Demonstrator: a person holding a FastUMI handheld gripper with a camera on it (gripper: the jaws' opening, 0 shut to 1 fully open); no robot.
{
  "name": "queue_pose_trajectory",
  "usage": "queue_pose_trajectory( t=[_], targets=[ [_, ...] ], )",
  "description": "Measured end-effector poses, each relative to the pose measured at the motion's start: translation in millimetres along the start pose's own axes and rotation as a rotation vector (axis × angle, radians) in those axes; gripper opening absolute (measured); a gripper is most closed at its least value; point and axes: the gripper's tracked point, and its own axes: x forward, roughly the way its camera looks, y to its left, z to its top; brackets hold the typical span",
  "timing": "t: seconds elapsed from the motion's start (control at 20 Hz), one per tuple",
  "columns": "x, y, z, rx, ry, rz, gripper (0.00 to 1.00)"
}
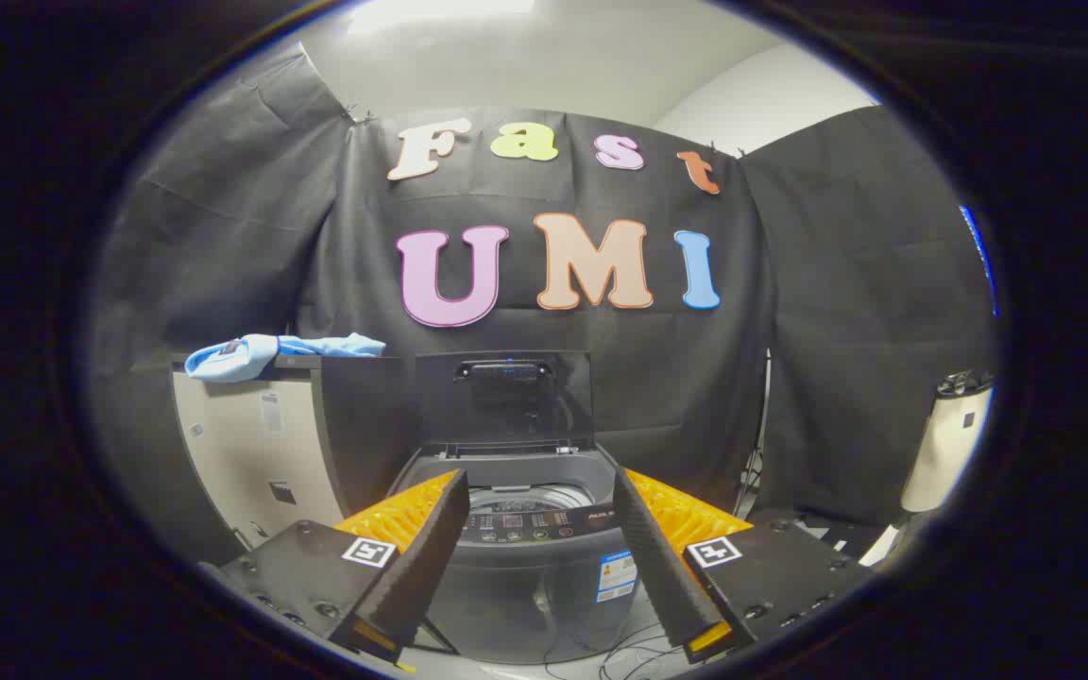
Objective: Put the clothes into the washing machine and then close the washing machine lid.
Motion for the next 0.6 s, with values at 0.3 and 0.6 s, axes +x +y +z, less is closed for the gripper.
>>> queue_pose_trajectory(
  t=[0.3, 0.6],
  targets=[
    [7.8, 18.7, 4.2, 0.015, 0.03, -0.004, 0.96],
    [10.7, 48.2, 33.4, 0.065, 0.015, 0.011, 0.96]
  ],
)
